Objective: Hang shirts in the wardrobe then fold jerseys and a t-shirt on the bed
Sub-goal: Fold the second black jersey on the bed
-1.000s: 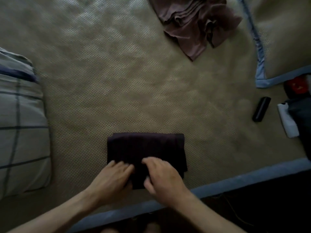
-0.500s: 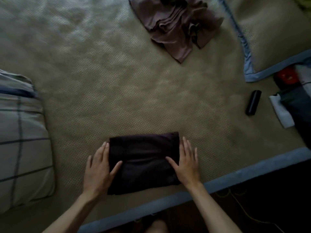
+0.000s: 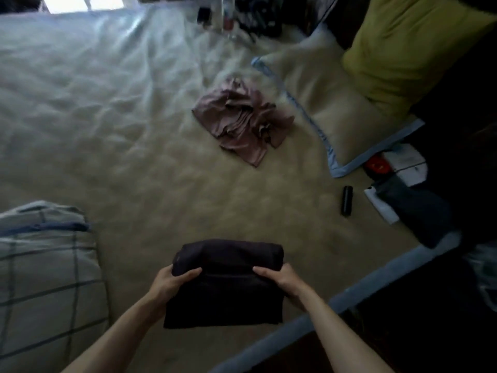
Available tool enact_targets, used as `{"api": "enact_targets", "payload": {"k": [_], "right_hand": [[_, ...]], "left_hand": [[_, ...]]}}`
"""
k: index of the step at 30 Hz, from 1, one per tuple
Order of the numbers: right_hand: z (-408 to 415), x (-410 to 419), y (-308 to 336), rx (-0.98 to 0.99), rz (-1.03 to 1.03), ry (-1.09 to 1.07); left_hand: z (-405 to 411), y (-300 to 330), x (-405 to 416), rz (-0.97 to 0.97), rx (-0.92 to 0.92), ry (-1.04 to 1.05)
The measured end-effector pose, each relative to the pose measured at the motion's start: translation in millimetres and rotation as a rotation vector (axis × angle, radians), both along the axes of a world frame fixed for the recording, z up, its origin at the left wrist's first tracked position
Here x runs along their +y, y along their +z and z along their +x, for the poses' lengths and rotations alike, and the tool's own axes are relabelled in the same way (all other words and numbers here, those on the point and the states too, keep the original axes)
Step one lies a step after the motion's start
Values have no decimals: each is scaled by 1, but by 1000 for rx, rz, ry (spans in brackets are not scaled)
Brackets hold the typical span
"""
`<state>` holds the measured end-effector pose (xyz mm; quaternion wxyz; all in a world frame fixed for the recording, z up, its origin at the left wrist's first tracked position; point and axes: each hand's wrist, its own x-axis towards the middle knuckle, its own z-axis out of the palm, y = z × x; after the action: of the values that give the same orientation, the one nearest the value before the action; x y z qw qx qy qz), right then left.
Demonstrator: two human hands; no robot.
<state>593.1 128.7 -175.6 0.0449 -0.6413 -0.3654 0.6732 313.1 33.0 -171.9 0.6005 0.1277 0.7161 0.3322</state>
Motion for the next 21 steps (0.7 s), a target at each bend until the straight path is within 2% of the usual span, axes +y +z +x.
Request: {"api": "enact_targets", "payload": {"k": [5,11,16,21], "right_hand": [[-1,-22,138,28,387,-270],[33,-103,339,-30,812,-583],[88,-232,487,-138,1155,-816],[117,-413,585,-331,1407,-914]], "left_hand": [[-11,126,55,278,-39,-268],[35,329,82,658,-114,-611],[120,476,26,909,-269,-890],[227,576,-78,1117,-408,-1150]]}}
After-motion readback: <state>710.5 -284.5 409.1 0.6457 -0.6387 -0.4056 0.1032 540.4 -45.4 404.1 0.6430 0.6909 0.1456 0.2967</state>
